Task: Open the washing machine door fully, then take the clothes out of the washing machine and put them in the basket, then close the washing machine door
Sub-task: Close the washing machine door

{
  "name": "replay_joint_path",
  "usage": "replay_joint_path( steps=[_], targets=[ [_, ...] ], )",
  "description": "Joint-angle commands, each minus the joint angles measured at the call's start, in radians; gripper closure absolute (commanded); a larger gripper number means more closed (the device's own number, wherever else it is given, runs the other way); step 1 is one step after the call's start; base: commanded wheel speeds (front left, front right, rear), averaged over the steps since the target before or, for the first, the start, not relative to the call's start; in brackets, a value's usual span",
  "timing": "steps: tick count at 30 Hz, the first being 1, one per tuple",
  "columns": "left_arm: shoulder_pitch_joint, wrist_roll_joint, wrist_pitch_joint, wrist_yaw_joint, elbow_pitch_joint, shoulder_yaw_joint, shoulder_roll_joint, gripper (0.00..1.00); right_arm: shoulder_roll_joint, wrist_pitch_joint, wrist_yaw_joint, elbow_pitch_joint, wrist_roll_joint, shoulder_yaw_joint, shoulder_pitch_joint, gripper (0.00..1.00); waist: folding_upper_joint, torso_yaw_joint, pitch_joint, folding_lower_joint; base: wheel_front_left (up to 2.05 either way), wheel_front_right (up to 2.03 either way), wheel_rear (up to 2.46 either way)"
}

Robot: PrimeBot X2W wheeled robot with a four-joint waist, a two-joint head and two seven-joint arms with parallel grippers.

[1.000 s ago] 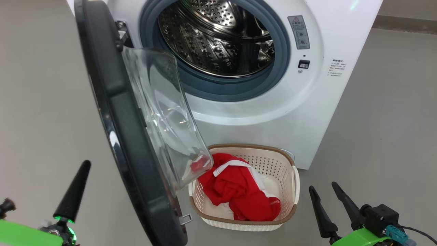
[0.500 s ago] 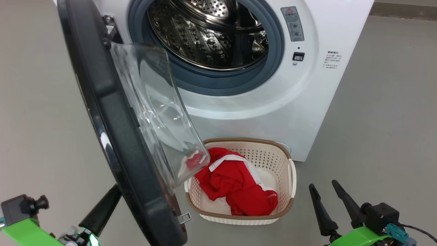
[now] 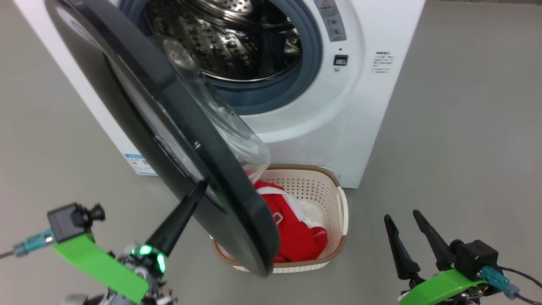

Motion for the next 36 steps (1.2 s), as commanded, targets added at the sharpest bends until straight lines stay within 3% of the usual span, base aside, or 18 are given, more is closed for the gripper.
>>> replay_joint_path(
  steps=[1,5,14,30,36],
  targets=[
    [-0.074,0.014,-0.021,-0.007,-0.010,0.026,0.006,1.00,-0.002,-0.006,0.006,-0.026,0.002,0.014,-0.043,0.00,0.0000,-0.029,0.014,0.0000,0.00,0.00,0.00],
    [-0.175,0.044,-0.082,-0.007,0.045,-0.017,-0.020,1.00,-0.001,-0.006,0.006,-0.029,0.001,0.012,-0.052,0.00,0.0000,-0.069,0.030,0.0000,0.00,0.00,0.00],
    [-0.359,0.099,-0.263,-0.007,0.208,-0.091,-0.010,1.00,0.004,-0.006,0.006,-0.037,0.008,0.008,-0.082,0.00,0.0000,-0.189,0.077,0.0000,0.00,0.00,0.00],
    [-0.603,0.081,-0.463,-0.007,0.437,-0.140,0.100,1.00,0.007,-0.006,0.006,-0.050,0.054,0.019,-0.117,0.00,0.0000,-0.371,0.144,0.0000,0.00,0.00,0.00],
    [-0.644,0.055,-0.498,-0.007,0.494,-0.148,0.141,1.00,0.007,-0.006,0.006,-0.051,0.067,0.021,-0.121,0.00,0.0000,-0.403,0.149,0.0000,0.00,0.00,0.00]
  ],
)
